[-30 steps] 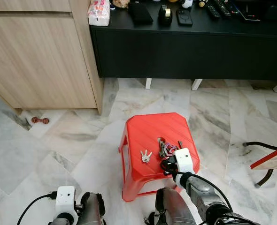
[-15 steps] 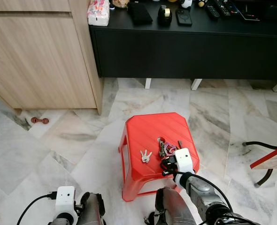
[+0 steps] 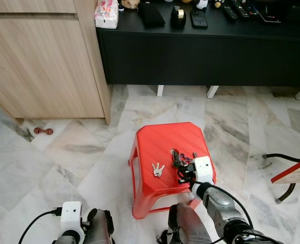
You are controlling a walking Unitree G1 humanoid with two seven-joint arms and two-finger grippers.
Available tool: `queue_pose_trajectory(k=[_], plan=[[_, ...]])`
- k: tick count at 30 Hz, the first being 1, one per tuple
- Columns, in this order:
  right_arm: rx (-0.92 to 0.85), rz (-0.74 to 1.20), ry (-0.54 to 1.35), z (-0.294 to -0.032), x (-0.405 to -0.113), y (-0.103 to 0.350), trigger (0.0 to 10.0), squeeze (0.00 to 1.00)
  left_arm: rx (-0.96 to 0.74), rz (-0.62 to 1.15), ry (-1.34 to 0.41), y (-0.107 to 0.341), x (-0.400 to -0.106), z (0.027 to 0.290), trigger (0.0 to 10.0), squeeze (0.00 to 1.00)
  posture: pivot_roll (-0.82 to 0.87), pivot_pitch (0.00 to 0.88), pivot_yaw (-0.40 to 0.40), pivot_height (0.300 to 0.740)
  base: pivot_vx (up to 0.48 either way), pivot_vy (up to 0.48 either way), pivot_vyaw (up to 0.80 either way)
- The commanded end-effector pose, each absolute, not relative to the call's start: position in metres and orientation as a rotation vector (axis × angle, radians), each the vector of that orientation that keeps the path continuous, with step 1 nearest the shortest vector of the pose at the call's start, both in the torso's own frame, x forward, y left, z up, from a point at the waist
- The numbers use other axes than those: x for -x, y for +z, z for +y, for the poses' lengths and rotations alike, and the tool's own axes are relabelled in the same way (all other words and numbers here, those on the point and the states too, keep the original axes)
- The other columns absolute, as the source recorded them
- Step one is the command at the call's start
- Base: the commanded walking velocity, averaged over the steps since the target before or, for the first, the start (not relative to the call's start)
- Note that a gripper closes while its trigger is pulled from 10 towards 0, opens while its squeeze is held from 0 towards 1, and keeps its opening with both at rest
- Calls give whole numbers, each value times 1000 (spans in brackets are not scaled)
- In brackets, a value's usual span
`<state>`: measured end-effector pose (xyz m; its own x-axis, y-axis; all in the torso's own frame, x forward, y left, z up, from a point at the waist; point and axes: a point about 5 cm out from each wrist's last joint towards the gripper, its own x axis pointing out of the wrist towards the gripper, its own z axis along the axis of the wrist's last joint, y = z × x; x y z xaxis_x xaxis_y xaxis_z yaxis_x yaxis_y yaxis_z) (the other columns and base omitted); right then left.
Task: Hang keys on a hook
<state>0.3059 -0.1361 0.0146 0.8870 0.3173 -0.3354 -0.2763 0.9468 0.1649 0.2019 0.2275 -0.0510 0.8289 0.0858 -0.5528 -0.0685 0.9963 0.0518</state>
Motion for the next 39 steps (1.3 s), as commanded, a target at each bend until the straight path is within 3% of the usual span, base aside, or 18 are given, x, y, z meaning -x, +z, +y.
queue_pose_trajectory(k=[1, 10, 23, 25, 39], plan=[[-111, 342, 277, -144, -306, 16, 0, 0, 14, 820, 42, -83, -159, 209, 10000, 0, 51, 179, -144, 618, 0, 0, 0], [-125, 131, 152, -165, -322, 48, 0, 0, 17, 807, 50, -78, -175, 209, 10000, 0, 38, 110, -130, 618, 0, 0, 0], [-29, -86, 133, -168, -327, 84, 0, 0, 29, 793, 72, -73, -186, 213, 10000, 0, 25, 48, -108, 618, 0, 0, 0], [-33, -104, 93, -170, -324, 88, 10000, 0, 34, 792, 71, -73, -188, 212, 10000, 0, 23, 33, -105, 618, 0, 0, 0], [-116, -18, -3, -172, -313, 72, 10000, 0, 74, 802, 80, -76, -183, 210, 10000, 0, 29, 0, -108, 618, 0, 0, 0]])
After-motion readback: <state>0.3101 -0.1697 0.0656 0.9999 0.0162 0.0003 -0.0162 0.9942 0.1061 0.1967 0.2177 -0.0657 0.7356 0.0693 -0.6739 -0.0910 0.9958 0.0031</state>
